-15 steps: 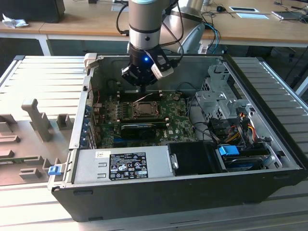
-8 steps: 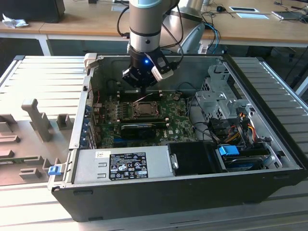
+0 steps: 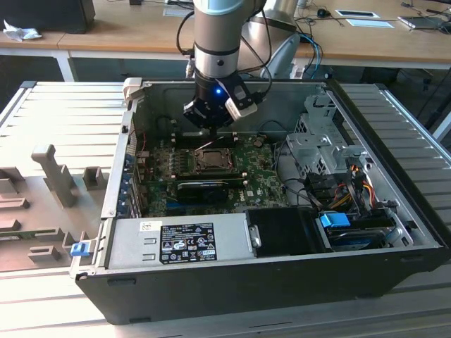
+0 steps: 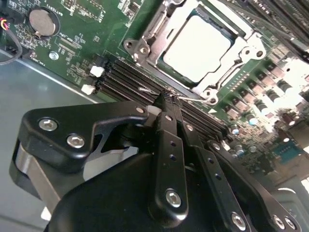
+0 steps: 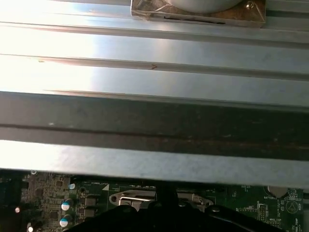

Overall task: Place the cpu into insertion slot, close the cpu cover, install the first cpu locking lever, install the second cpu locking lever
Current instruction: 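Install the first cpu locking lever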

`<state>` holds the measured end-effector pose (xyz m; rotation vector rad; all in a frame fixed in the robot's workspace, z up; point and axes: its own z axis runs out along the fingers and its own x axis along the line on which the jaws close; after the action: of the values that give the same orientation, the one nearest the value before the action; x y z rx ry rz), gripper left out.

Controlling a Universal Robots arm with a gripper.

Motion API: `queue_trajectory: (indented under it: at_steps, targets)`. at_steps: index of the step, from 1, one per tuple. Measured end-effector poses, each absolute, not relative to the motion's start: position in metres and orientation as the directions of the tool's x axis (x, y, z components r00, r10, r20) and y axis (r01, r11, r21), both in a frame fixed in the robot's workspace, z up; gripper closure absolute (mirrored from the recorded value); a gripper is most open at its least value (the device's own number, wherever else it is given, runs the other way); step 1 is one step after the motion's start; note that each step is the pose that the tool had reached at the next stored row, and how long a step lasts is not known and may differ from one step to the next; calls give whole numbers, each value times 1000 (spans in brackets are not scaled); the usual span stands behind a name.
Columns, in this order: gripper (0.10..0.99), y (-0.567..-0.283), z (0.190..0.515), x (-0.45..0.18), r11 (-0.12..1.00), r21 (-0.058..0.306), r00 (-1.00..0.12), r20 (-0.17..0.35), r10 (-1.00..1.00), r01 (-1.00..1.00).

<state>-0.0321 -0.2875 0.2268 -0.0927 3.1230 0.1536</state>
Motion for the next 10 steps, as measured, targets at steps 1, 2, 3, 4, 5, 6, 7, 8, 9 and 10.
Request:
queue_trajectory:
  at_steps: [1, 2, 3, 4, 5, 6, 7, 8, 9, 10]
  targets:
    - [980, -287, 225, -31, 993, 98, -998, -16, -58, -59]
    - [980, -286, 223, -28, 993, 98, -998, -16, -58, -59]
    - [980, -285, 221, -25, 993, 98, -998, -16, -58, -59]
    - [980, -285, 220, -24, 993, 98, -998, -16, -58, -59]
    - [980, -285, 218, -22, 993, 98, -998, -16, -58, -59]
    - [980, -285, 217, -21, 993, 98, -998, -16, -58, -59]
    - [980, -285, 216, -21, 993, 98, -998, -16, -58, -59]
    - [980, -285, 215, -20, 993, 98, -998, -16, -58, -59]
    - [980, -285, 214, -20, 993, 98, -998, -16, -58, -59]
    - [980, -285, 212, -19, 993, 98, -998, -16, -58, -59]
